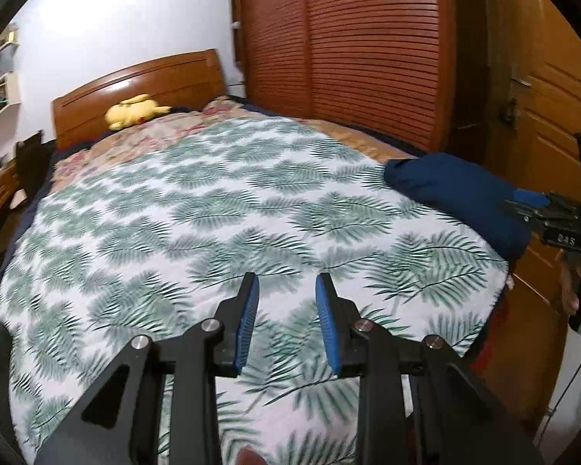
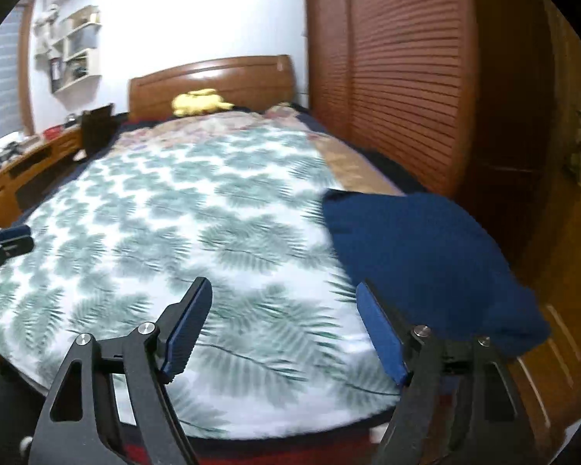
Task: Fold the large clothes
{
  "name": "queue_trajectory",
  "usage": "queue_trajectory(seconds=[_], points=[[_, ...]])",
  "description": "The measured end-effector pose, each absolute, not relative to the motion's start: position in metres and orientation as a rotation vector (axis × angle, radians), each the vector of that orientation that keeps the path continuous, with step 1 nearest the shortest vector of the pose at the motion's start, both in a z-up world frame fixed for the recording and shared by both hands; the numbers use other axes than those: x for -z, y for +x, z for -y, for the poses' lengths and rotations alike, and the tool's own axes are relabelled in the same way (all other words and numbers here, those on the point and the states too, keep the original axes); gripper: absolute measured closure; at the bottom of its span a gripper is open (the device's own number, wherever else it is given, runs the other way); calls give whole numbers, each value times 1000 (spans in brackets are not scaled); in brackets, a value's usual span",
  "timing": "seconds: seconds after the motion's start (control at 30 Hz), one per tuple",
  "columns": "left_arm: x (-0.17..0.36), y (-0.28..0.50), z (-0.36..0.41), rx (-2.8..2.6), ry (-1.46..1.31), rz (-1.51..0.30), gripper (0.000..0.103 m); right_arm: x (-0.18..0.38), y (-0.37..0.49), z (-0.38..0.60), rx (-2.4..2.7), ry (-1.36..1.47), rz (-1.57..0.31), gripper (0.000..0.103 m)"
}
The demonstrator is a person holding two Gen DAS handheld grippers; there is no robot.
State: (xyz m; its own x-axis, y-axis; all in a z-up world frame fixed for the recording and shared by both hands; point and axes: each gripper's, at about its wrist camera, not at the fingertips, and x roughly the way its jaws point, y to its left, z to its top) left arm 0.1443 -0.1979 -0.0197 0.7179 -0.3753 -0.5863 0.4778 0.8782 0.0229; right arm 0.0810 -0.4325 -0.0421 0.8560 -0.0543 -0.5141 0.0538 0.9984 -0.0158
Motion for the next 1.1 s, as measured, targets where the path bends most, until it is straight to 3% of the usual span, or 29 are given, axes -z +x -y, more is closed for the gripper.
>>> queue_trajectory(seconds=[0.23,0.67,1.1], points=[[20,132,142,361,149,-610,74,53,110,346,-52,-26,-557,16],[58,122,59,208,71,-660,74,90,142,225,-209,-57,-615,15],[52,94,-4,62,-9,-622,73,72,122,166,-279,-52,-573,15]])
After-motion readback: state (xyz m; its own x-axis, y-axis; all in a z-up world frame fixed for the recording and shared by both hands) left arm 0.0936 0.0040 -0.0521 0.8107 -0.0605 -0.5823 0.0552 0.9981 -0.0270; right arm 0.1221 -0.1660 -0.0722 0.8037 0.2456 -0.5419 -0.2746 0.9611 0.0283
